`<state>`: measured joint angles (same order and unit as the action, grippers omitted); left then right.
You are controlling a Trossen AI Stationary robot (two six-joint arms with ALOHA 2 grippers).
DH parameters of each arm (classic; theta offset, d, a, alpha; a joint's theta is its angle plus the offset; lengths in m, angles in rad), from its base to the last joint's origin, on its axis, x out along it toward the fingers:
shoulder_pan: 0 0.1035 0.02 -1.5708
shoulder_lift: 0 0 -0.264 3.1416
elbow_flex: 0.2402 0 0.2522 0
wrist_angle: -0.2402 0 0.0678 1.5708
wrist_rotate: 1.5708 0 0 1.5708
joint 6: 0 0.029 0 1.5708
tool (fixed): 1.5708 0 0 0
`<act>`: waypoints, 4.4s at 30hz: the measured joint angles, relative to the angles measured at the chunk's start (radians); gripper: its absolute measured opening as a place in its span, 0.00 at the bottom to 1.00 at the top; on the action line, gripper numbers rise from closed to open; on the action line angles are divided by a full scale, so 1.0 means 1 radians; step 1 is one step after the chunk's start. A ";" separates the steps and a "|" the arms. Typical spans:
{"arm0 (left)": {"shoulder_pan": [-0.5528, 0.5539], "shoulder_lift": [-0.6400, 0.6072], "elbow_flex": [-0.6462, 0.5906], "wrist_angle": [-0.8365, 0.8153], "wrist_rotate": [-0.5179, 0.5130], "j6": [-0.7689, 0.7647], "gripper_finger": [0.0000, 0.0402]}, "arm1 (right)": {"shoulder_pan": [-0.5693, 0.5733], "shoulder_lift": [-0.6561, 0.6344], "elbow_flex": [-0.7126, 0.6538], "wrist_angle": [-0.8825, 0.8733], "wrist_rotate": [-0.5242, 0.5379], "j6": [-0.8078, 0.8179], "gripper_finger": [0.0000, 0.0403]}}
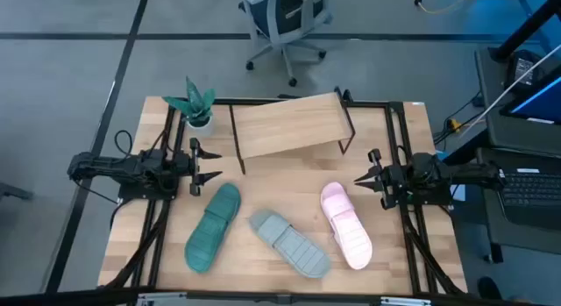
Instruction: Pick and place slides into the shelf
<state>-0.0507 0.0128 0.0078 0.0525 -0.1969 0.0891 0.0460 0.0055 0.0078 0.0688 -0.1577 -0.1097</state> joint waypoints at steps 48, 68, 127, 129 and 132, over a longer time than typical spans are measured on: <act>0.000 0.000 0.000 0.000 0.000 0.000 0.59 | 0.000 0.000 0.000 0.000 0.000 0.000 0.09; 0.000 0.000 0.000 0.000 0.000 0.000 0.59 | 0.000 0.000 0.000 0.000 0.000 0.000 0.09; 0.000 0.000 0.000 0.013 0.009 -0.080 0.59 | -0.001 0.000 0.000 0.004 0.005 0.179 0.09; 0.000 0.000 0.000 0.012 0.009 -0.109 0.59 | -0.001 0.000 0.000 0.004 0.005 0.179 0.09; 0.000 0.000 0.000 0.012 0.008 -0.107 0.59 | -0.001 0.000 0.000 0.008 0.005 0.179 0.09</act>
<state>-0.0509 0.0127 0.0078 0.0647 -0.1885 -0.0177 0.0448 0.0055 0.0078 0.0772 -0.1524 0.0692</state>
